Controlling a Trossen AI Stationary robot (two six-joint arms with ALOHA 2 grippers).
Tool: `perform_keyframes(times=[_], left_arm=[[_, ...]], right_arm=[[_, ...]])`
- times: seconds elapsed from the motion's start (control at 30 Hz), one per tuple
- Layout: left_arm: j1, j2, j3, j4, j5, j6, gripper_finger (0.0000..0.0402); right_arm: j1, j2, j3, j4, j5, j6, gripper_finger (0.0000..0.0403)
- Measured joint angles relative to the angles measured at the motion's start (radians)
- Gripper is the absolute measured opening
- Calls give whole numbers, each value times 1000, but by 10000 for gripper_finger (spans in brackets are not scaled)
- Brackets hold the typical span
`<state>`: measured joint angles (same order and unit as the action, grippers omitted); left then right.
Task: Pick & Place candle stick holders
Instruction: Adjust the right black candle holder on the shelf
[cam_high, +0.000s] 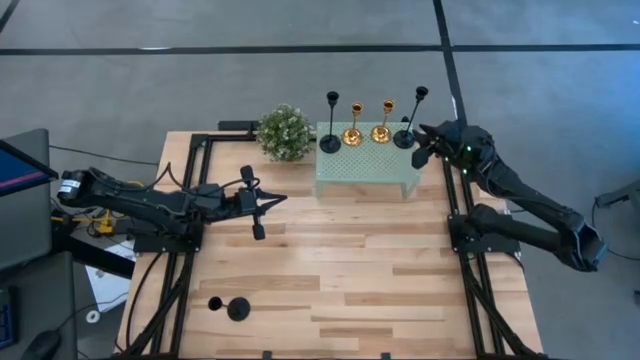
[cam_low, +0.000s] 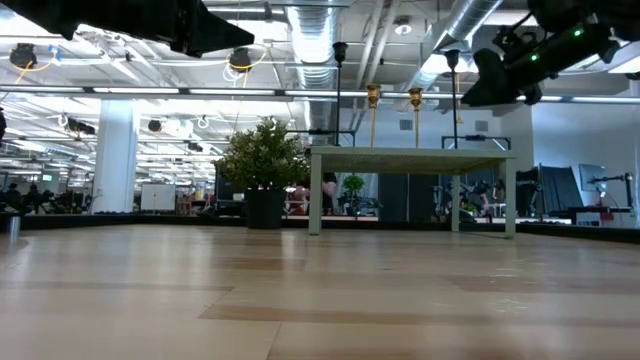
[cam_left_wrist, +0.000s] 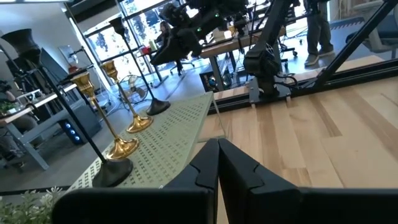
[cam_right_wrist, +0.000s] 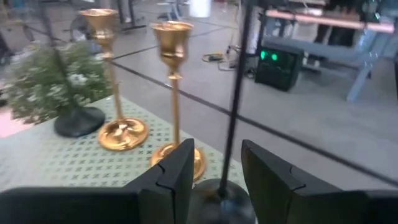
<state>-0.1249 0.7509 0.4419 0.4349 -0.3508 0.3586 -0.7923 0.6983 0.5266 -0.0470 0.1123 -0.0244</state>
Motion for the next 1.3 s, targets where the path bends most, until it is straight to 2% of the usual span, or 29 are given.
perform_keyframes(times=[0.17,0.43,0.6,0.9,1.3], left_arm=[[0,0,0,0,0,0,8],[0,0,0,0,0,0,8],[1,0,0,0,0,0,8],[1,0,0,0,0,0,8],[1,0,0,0,0,1,8]], right_arm=[[-45,62,0,39,-7,30,144],[-46,111,0,96,-26,25,212],[-47,148,0,147,-34,25,217],[-49,213,0,251,3,17,157],[-48,224,0,253,24,-2,30]])
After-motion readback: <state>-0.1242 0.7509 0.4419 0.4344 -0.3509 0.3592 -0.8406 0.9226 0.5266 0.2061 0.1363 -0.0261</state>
